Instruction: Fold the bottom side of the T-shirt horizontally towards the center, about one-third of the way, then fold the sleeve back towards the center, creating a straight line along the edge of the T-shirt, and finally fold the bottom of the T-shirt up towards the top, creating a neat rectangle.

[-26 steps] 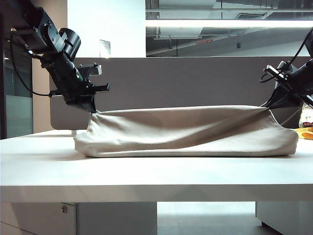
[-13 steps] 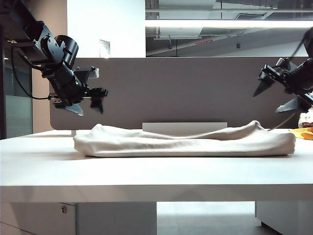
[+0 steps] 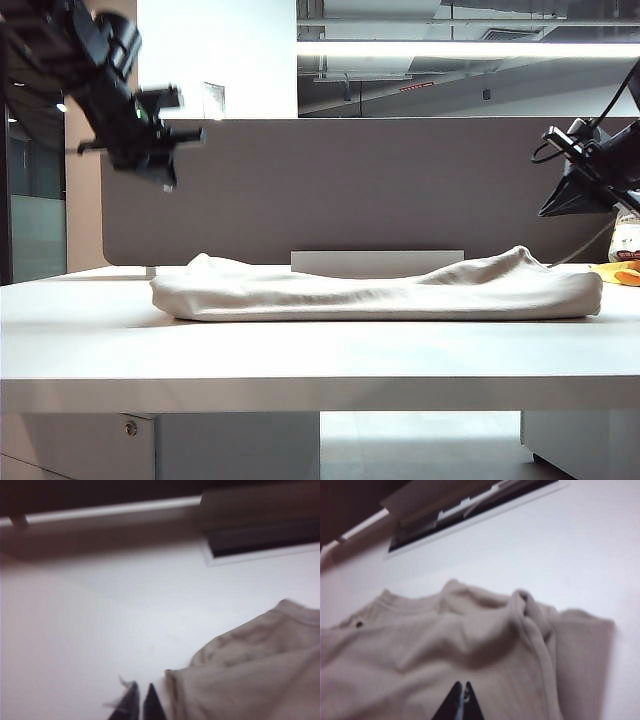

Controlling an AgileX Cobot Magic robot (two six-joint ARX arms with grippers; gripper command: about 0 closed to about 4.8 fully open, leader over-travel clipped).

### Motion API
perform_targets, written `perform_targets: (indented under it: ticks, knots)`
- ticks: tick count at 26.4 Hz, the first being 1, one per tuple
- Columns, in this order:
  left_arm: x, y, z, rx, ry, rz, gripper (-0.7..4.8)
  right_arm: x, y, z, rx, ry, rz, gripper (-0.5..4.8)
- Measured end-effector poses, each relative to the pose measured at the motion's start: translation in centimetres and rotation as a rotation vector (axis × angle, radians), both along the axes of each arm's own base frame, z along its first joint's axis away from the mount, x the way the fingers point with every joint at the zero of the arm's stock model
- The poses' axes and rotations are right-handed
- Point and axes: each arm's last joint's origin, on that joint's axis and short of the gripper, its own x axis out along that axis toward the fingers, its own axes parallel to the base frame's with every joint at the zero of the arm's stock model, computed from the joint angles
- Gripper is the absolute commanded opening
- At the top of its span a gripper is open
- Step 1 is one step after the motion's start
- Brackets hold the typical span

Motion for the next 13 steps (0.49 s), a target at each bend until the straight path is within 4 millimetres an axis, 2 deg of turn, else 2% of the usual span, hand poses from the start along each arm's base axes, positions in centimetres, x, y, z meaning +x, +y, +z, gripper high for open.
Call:
perform_targets:
  ticks: [3, 4, 7, 10, 13]
  knots:
    - [-2.0, 0.1, 3.0, -0.007, -0.025, -0.011, -0.06, -1.1, 0.5, 1.6, -0.064, -0.008, 0.05, -0.06]
    - [-3.3, 0.2, 3.7, -0.013, -0.039, -0.017, -0.06, -1.8, 0.9, 2.5, -0.091, -0.021, 0.072, -0.06]
    - [-6.8, 0.5, 3.7, -0.05, -0.068, -0.008, -0.06, -4.4, 1.4, 3.2, -0.113, -0.044, 0.088, -0.06]
    - [-10.8, 1.0, 3.8, -0.078, -0.093, 0.004, -0.06, -8.8, 1.9, 3.0, -0.142, -0.035, 0.057, -0.06]
    - [-14.9, 1.5, 3.1, -0.094, -0.111, 0.008, -0.06, -12.7, 2.5, 3.5, -0.173, -0.12, 0.044, -0.06]
